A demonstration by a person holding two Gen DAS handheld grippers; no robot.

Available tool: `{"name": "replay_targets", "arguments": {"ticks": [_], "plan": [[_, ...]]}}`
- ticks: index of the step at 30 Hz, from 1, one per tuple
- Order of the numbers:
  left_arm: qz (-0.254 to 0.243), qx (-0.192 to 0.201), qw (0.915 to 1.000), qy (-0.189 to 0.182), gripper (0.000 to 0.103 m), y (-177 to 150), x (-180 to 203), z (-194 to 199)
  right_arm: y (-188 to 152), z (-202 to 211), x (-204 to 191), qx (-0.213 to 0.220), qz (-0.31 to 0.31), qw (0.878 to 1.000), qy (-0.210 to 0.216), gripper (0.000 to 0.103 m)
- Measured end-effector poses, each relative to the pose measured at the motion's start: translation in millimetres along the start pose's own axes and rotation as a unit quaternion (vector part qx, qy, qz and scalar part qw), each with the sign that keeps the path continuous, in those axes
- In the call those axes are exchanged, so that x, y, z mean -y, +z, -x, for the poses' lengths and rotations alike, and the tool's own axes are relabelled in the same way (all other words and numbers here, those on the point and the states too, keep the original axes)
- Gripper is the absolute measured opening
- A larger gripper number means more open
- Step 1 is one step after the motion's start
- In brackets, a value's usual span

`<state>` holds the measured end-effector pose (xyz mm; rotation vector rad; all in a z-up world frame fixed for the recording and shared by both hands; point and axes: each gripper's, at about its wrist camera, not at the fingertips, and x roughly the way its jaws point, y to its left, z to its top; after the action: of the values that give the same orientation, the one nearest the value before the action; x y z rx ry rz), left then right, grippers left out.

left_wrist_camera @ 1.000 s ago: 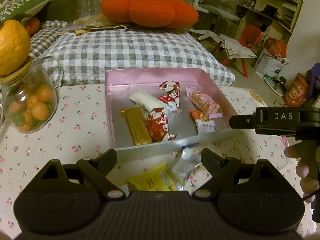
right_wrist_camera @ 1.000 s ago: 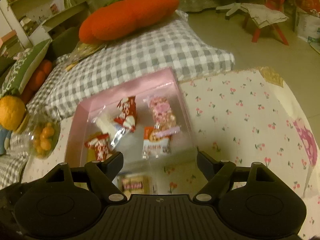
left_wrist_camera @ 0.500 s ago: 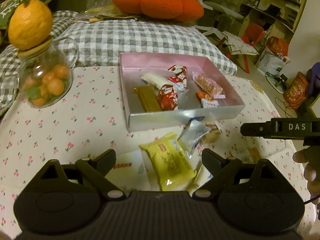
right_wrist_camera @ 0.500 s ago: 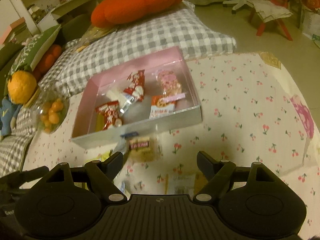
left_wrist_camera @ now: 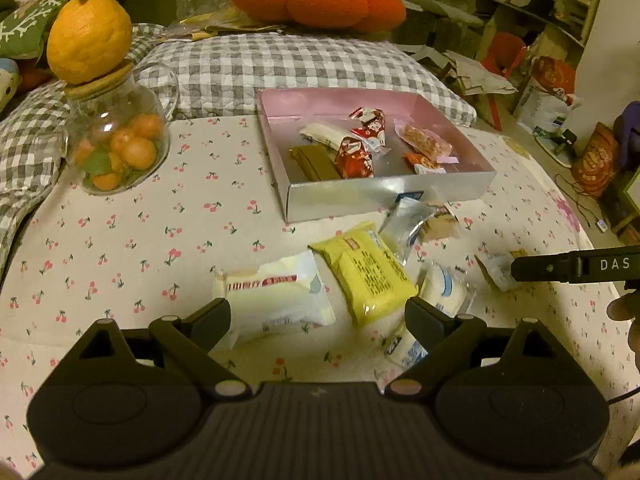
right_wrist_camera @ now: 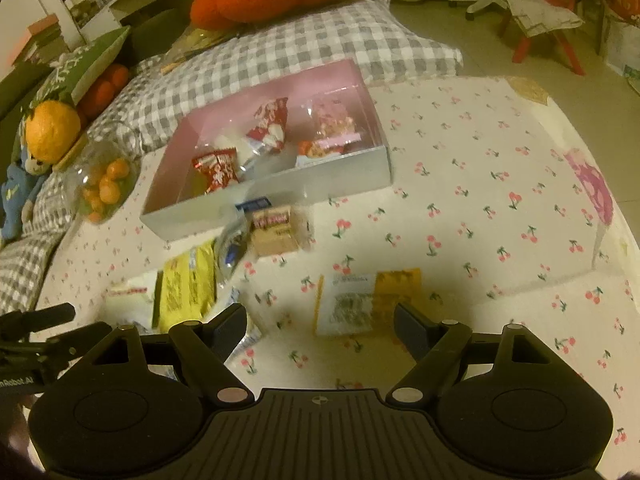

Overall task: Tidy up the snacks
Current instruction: 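Withdraw both tools from the box back toward the snack pile, then move the left tool to the white-blue bread packet while the right tool approaches the yellow-orange barcode packet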

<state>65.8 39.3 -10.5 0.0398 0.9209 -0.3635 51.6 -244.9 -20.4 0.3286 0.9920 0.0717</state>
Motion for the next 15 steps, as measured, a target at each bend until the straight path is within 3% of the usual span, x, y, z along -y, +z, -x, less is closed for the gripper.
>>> {"name": "replay_targets", "arguments": {"ticks": [7, 15], "plan": [[-0.035, 0.001, 0.9990, -0.029, 0.093, -12.4, 10.9, -1.9, -11.1, 5.6, 1.6, 0.014, 0.054, 0.998, -0.019, 0.083], [-0.060, -0.033, 0.9959, -0.059, 0.088, -18.8, 30.6, -22.9, -20.1, -1.2, 4.4, 0.001, 0.100, 0.994, -0.044, 0.083]]}}
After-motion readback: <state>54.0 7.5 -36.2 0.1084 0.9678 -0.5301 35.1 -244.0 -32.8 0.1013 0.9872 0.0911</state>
